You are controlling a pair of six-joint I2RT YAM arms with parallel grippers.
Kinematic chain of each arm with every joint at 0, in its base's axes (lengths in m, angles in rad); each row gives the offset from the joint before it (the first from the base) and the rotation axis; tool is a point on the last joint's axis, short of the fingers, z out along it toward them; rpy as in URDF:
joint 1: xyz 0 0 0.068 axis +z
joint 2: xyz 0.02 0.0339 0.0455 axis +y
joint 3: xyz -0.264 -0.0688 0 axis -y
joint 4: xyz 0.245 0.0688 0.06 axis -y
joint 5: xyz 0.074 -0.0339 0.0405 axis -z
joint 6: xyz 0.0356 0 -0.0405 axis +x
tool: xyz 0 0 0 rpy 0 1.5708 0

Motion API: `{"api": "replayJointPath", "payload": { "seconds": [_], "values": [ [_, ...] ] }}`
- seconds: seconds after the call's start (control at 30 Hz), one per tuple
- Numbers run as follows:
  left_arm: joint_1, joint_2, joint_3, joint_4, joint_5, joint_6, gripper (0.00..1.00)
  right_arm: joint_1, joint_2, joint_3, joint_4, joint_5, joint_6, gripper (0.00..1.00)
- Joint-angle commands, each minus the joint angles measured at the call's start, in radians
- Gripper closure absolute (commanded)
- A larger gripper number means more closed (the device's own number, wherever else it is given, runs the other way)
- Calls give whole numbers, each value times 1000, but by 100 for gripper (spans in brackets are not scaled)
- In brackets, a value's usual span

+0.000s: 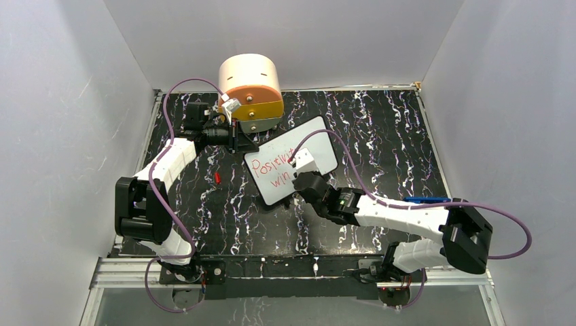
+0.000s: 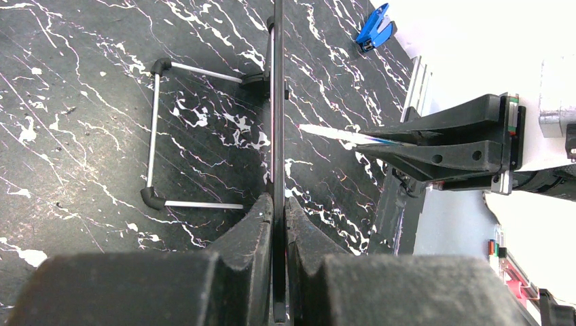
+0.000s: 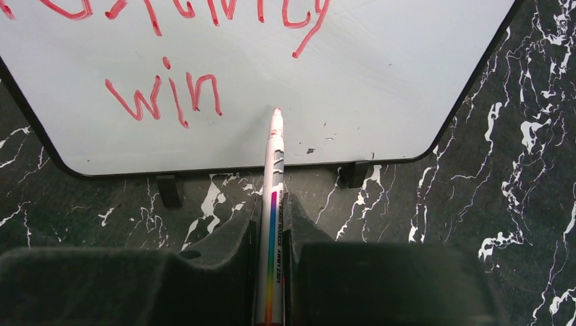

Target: Write a sentence on the whiteboard

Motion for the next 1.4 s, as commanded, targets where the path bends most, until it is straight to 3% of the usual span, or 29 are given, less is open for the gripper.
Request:
{"api": "replayJointPath", "payload": {
  "seconds": [0.0,0.4,1.37],
  "values": [
    [-8,30,-17,-64,-93,36,100,-9,-30,-2,62,1,2,100],
    [-8,33,-15,-64,-91,36,100,-9,-5,6,109,-67,-18,100],
    [-8,35,-15,-64,-87,36,100,-8,54,30,194,-34,-40,100]
  ]
}}
